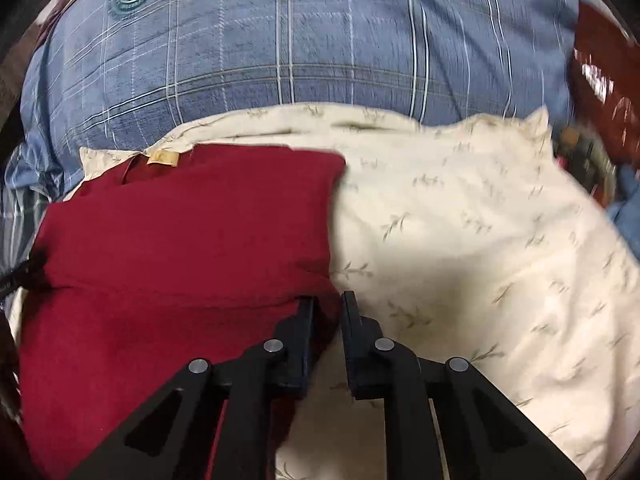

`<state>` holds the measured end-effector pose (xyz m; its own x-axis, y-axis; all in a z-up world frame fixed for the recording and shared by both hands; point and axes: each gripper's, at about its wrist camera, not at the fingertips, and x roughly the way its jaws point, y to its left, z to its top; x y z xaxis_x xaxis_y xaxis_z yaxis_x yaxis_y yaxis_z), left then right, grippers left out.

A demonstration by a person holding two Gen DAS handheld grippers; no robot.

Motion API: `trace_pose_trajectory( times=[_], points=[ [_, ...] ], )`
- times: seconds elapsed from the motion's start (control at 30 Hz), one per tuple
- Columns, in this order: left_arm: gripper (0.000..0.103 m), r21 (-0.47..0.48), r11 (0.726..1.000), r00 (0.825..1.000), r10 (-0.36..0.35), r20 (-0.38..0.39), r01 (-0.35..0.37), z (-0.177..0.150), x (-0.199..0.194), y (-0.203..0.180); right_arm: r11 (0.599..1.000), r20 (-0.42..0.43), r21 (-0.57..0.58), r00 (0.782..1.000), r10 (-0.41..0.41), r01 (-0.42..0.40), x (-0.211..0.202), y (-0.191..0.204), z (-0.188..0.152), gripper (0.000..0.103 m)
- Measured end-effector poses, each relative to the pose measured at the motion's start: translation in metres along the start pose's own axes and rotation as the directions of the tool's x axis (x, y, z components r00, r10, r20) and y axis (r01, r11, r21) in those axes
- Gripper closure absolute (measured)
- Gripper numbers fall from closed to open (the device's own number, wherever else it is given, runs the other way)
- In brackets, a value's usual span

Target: Fold small clothes

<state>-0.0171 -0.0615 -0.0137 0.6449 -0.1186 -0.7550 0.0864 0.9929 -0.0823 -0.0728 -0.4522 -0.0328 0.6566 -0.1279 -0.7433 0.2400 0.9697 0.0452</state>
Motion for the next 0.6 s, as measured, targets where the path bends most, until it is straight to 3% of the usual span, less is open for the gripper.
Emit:
trace_pose_trajectory(
  times=[0.23, 0.3, 0.4, 0.5, 0.6],
  points=[
    [0.008, 0.039, 0.999, 1.0, -0.014, 0.007, 0.013, -0.009, -0.018, -0.003, 0.999, 0.034, 0.006, 0.999, -0.037, 0.037, -0.034, 0.002, 0.001, 0.083],
    [0.008, 0.057, 0.998, 1.0, -0.015, 0.016, 0.014, -0.014, -0.024, -0.006, 1.0, 0.07, 0.008, 0.997, -0.014, 0.013, -0.049, 0.004, 0.002, 0.073],
    [0.008, 0.068, 0.997, 0.999, -0.024, 0.03, 0.022, -0.02, -0.033, -0.008, 0.999, 0.099, -0.032, 0.994, 0.047, -0.044, -0.053, 0.019, 0.008, 0.071],
    [0.008, 0.045, 0.999, 0.999, -0.026, 0.031, 0.025, -0.025, -0.042, -0.005, 0.995, 0.064, -0.037, 0.993, 0.095, -0.093, -0.033, 0.033, 0.013, 0.075],
    [0.008, 0.01, 0.999, 0.999, -0.04, 0.022, 0.04, -0.028, -0.053, 0.003, 0.998, -0.045, -0.04, 0.998, 0.037, -0.039, 0.003, 0.035, 0.008, 0.077]
  ],
)
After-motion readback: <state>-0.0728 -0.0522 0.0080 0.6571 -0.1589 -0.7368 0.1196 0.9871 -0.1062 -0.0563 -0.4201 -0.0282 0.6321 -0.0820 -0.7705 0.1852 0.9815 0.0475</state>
